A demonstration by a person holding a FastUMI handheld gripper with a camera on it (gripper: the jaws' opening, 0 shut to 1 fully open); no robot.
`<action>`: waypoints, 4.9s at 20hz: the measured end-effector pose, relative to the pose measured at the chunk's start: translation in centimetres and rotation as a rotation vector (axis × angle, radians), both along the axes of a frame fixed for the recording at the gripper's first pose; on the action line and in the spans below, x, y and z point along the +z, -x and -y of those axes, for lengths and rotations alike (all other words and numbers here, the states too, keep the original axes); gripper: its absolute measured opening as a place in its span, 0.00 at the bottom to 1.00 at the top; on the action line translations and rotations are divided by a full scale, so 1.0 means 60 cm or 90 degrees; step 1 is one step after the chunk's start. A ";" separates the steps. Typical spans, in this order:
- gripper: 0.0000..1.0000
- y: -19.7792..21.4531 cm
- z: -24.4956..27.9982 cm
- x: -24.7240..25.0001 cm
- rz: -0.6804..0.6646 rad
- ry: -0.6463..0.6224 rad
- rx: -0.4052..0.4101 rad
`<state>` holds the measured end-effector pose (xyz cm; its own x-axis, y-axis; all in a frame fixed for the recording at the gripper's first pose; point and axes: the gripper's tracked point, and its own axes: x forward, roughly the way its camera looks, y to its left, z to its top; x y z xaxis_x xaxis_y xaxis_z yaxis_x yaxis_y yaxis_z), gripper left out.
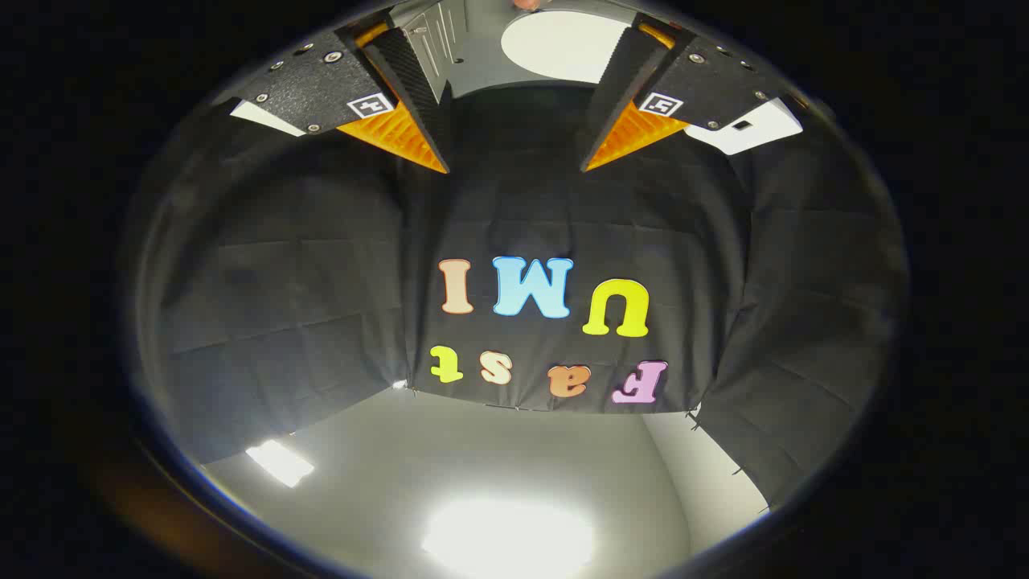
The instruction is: Open the toilet lid.
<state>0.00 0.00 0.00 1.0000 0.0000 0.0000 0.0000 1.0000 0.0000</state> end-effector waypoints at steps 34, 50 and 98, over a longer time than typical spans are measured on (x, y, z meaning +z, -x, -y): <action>0.95 -0.069 -0.091 -0.192 -0.131 0.005 0.082; 0.95 -0.069 -0.115 -0.398 -0.304 -0.104 0.115; 0.94 0.061 -0.052 -0.899 -0.564 -0.610 -0.217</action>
<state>-3.65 3.12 -53.94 0.6142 0.1179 -0.7803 0.6100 0.5565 0.5642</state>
